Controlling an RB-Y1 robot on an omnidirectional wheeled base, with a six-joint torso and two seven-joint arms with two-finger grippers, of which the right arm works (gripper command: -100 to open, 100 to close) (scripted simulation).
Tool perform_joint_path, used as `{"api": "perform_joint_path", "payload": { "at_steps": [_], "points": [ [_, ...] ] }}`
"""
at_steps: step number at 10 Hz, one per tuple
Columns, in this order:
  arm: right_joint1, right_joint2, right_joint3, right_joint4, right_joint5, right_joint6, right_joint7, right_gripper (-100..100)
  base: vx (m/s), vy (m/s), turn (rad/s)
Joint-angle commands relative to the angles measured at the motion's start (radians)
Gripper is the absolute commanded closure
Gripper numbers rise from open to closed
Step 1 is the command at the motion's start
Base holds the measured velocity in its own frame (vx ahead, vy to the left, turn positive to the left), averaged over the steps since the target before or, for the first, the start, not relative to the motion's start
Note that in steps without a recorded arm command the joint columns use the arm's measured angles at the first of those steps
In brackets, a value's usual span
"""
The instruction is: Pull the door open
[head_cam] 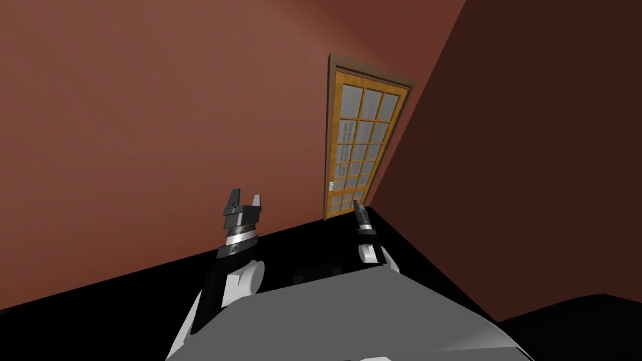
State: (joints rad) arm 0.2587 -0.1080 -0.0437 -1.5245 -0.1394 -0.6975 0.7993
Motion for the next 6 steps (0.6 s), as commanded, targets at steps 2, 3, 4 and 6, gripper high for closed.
{"api": "perform_joint_path", "payload": {
  "at_steps": [2,3,4,6],
  "points": [
    [-0.013,-0.001,-0.003,0.055,-0.003,-0.009,0.061,-100,0.092,-0.041,0.119],
    [-0.019,-0.001,-0.005,0.078,-0.005,-0.012,0.083,-100,0.089,-0.052,0.129],
    [-0.026,-0.002,-0.007,0.100,-0.006,-0.015,0.105,-100,0.094,-0.044,0.136],
    [-0.039,-0.003,-0.010,0.145,-0.009,-0.021,0.148,-100,0.086,-0.045,0.111]
  ]
}}
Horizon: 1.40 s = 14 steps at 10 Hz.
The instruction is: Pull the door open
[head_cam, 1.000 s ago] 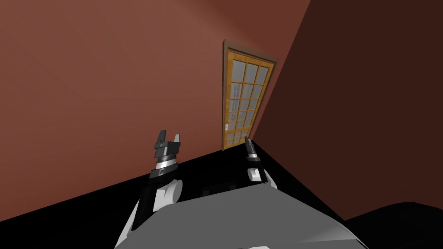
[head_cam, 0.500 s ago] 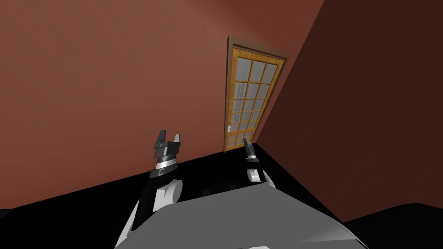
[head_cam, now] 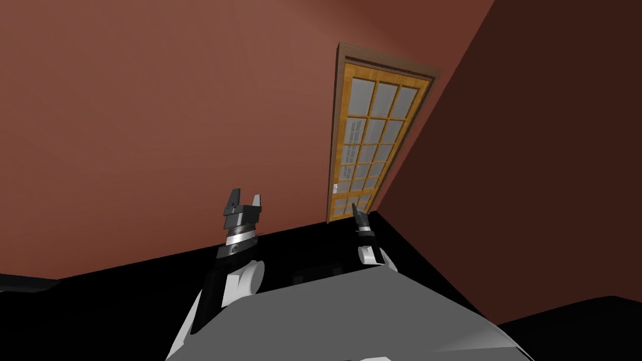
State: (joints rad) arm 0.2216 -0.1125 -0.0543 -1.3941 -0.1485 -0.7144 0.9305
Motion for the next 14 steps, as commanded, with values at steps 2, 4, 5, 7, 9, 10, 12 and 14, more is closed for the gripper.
{"api": "perform_joint_path", "payload": {
  "at_steps": [2,4,5,7,9,10,12,14],
  "points": [
    [-0.015,0.001,-0.003,0.058,-0.003,-0.011,0.060,-100,0.079,-0.051,0.127],
    [-0.028,0.001,-0.007,0.102,-0.006,-0.017,0.102,-100,0.086,-0.051,0.112],
    [-0.035,0.000,-0.009,0.124,-0.007,-0.020,0.124,-100,0.085,-0.049,0.139],
    [-0.047,0.000,-0.012,0.165,-0.010,-0.025,0.164,-100,0.083,-0.070,0.109],
    [-0.059,0.000,-0.015,0.206,-0.013,-0.031,0.204,-100,0.068,-0.046,0.113],
    [-0.065,-0.001,-0.017,0.227,-0.014,-0.034,0.224,-100,0.073,-0.064,0.102],
    [-0.077,-0.001,-0.020,0.265,-0.016,-0.040,0.262,-100,0.088,-0.058,0.122],
    [-0.088,-0.001,-0.023,0.303,-0.019,-0.045,0.298,-100,0.078,-0.052,0.102]
  ]
}}
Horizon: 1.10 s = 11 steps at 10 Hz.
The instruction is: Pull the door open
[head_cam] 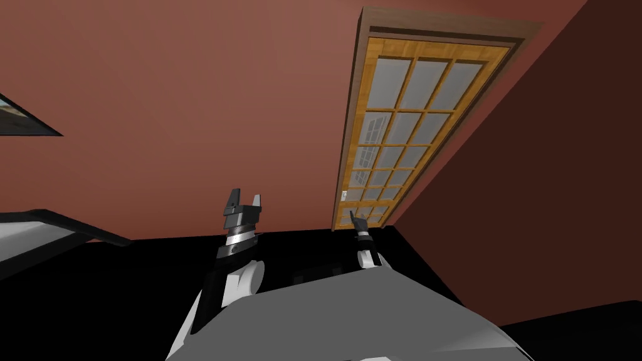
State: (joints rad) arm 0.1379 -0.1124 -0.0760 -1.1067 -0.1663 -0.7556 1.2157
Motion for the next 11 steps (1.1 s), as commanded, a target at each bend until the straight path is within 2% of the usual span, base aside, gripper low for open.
{"api": "perform_joint_path", "payload": {
  "at_steps": [1,9,11],
  "points": [
    [-0.010,-0.001,-0.003,0.034,-0.002,-0.006,0.031,-100,0.067,-0.058,0.091],
    [-0.049,-0.001,-0.013,0.165,-0.011,-0.025,0.159,-100,0.065,-0.059,0.092],
    [-0.064,0.000,-0.017,0.216,-0.014,-0.032,0.209,-100,0.083,-0.070,0.132]
  ]
}}
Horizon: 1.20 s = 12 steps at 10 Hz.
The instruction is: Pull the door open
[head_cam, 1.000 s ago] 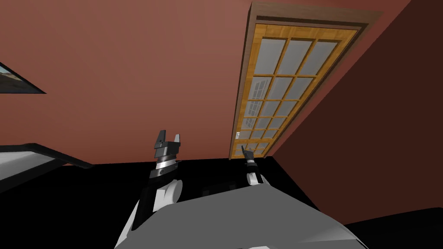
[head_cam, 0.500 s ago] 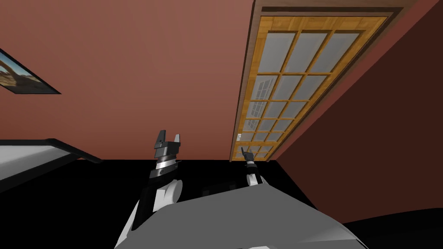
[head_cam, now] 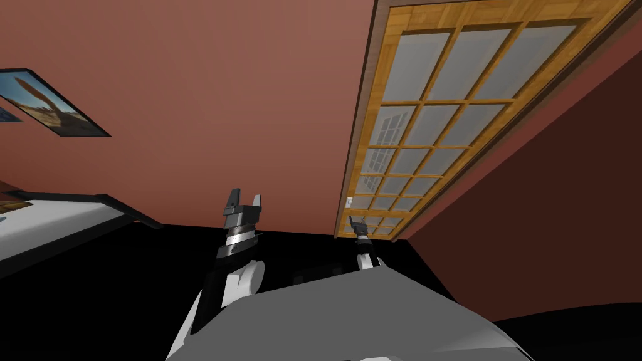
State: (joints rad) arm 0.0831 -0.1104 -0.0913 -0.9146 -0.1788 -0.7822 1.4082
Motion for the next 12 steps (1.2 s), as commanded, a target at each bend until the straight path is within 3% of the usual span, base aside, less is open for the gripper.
{"api": "perform_joint_path", "payload": {
  "at_steps": [1,6,7,8,12],
  "points": [
    [-0.013,-0.002,-0.003,0.036,-0.002,-0.007,0.029,-100,0.081,-0.089,0.107],
    [-0.036,-0.001,-0.009,0.115,-0.007,-0.018,0.105,-100,0.062,-0.071,0.081],
    [-0.033,-0.002,-0.008,0.106,-0.007,-0.018,0.093,-100,0.029,-0.030,0.016],
    [-0.026,-0.023,-0.018,0.121,-0.014,-0.030,0.077,-100,0.134,-0.016,0.129],
    [-0.013,-0.066,-0.037,0.150,-0.027,-0.054,0.036,-100,0.204,0.020,0.099]
  ]
}}
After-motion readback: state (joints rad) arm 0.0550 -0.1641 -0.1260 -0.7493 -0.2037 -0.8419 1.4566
